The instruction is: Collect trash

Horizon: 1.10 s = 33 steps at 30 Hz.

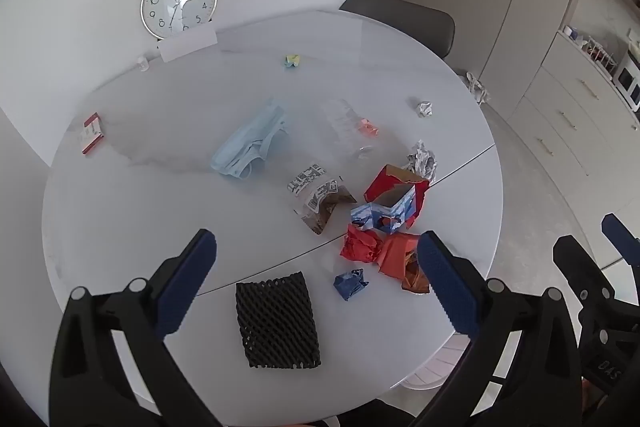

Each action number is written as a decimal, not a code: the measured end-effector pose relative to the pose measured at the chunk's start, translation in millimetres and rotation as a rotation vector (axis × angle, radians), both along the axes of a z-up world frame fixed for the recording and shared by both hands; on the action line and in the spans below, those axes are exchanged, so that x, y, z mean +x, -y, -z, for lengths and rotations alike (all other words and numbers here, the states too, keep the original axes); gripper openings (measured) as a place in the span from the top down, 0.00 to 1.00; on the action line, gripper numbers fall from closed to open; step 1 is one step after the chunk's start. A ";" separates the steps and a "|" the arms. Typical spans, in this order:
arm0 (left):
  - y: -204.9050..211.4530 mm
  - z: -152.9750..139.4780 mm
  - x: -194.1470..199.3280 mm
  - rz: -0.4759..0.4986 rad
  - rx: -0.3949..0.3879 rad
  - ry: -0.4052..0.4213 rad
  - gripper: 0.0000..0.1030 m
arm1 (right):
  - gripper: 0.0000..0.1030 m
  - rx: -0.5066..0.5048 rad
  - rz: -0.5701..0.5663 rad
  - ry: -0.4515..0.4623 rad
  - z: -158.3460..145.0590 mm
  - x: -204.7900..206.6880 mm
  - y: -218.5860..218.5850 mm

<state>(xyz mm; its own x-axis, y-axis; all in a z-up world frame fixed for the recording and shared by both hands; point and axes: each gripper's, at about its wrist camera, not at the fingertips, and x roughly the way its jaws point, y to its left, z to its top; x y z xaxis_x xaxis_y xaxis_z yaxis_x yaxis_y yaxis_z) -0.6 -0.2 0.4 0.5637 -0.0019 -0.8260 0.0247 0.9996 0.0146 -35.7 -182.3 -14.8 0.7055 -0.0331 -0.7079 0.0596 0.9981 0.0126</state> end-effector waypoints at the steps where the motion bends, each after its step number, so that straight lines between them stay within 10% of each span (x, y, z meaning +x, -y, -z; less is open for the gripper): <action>1: 0.8 -0.3 -0.6 -0.003 0.003 0.003 0.06 | 0.02 -0.002 -0.001 -0.002 -0.2 0.5 -0.3; 33: -6.1 5.1 5.8 0.038 -0.039 -0.031 0.06 | 0.02 -0.018 0.017 -0.028 3.1 1.5 -7.7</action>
